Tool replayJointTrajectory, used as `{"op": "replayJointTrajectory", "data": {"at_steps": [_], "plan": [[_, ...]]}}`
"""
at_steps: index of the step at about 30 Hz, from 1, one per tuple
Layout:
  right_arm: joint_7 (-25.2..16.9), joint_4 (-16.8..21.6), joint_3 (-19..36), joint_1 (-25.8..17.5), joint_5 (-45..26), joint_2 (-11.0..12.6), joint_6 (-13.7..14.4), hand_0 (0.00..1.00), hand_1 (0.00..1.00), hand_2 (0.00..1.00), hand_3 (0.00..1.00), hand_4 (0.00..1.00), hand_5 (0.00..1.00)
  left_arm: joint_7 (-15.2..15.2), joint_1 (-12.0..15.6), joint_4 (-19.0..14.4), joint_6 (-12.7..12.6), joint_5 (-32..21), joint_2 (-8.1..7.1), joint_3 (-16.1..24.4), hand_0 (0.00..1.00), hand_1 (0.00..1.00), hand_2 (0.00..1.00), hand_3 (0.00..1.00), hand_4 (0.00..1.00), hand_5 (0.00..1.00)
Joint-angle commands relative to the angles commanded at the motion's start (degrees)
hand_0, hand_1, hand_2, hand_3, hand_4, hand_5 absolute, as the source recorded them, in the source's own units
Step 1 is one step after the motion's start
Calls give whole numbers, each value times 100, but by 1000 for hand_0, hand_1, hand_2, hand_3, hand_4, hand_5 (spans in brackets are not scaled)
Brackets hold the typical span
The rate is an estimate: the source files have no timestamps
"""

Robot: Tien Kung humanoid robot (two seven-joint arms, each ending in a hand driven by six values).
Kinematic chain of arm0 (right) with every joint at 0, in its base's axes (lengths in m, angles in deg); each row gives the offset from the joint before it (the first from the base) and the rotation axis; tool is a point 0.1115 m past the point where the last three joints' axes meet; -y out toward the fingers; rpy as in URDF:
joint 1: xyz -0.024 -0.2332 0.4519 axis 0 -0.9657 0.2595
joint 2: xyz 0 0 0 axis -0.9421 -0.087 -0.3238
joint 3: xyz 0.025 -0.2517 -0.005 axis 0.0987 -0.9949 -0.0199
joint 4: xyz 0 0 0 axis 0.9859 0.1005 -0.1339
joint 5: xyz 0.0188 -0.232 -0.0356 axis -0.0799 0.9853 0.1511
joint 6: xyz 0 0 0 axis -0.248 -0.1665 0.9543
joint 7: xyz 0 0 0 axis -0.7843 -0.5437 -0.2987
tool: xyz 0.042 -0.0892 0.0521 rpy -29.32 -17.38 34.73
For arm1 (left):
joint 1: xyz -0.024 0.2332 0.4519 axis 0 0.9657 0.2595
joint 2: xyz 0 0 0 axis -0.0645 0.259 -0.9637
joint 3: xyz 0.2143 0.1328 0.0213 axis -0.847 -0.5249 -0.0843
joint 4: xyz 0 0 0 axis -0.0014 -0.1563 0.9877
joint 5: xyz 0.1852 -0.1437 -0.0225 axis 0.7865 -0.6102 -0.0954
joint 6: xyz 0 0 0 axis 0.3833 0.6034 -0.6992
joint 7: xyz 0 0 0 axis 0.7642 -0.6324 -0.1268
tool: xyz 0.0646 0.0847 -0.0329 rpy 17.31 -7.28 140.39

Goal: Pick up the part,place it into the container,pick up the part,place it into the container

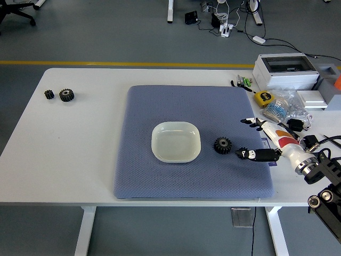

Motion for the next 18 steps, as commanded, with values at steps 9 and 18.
{"op": "replayJointTrajectory", "data": {"at_steps": [9,18], "plan": [[72,-304,-226,164,400,-45,268,425,564,614,576,998,187,10,-21,0,-17,-82,0,-53,738,766,825,641,760,559],[119,-593,-434,281,224,-151,303,373,513,544,527,955,157,3,-52,0,-25,-98,0,-84,738,764,823,638,753,571]]}}
